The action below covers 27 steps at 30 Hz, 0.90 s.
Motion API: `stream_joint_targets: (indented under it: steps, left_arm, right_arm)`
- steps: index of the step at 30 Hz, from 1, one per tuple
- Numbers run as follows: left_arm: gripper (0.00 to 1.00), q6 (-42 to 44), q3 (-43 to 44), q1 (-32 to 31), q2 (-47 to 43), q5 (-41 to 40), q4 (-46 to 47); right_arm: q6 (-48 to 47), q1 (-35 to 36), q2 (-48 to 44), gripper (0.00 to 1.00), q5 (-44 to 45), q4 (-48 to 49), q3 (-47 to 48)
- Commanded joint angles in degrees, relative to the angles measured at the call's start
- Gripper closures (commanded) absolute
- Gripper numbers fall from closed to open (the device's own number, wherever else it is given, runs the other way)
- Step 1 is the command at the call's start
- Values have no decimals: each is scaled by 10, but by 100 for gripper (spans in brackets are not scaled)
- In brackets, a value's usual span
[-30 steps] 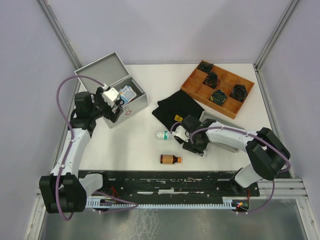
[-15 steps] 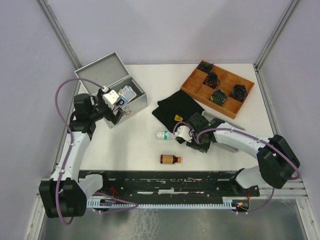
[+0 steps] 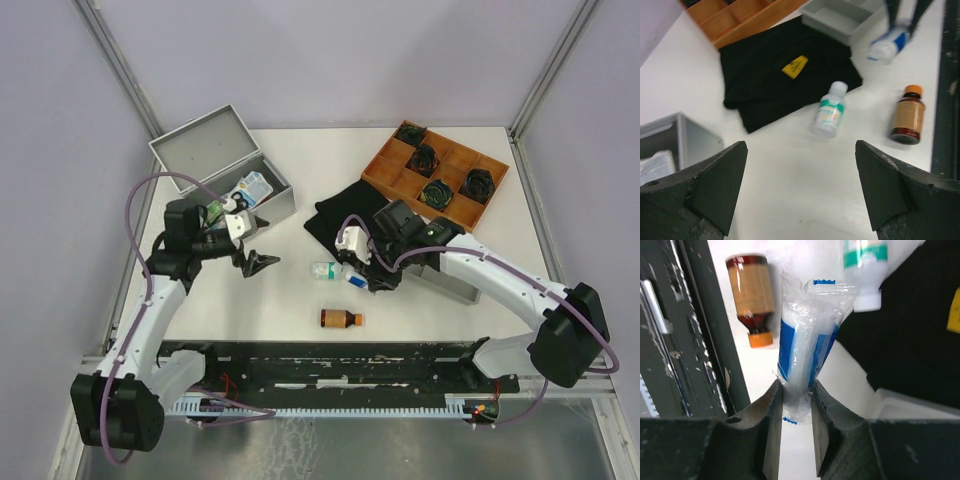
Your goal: Organize the medicine kit
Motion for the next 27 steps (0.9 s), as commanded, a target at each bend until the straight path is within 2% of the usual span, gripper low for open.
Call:
stream_joint_targets:
  steps: [1,9,18,20,27]
  left_arm:
    - [4,34,17,-53,-6,84,-35]
    - [0,44,70,-188,60,52,-15]
    - [0,9,121,-274,150,44,25]
    - [4,9,122,-289,160,37,25]
    - [28,10,110,-294,159,49,23]
  right_arm:
    - [27,-1,-5,67,-86,43,57]
    - [52,5,-3,68,-131,67,100]
    - [75,24,-26,69,-147,87,85]
    - [76,26,-27,69,-147,88,85]
    - [76,26,-28,69,-136,99,76]
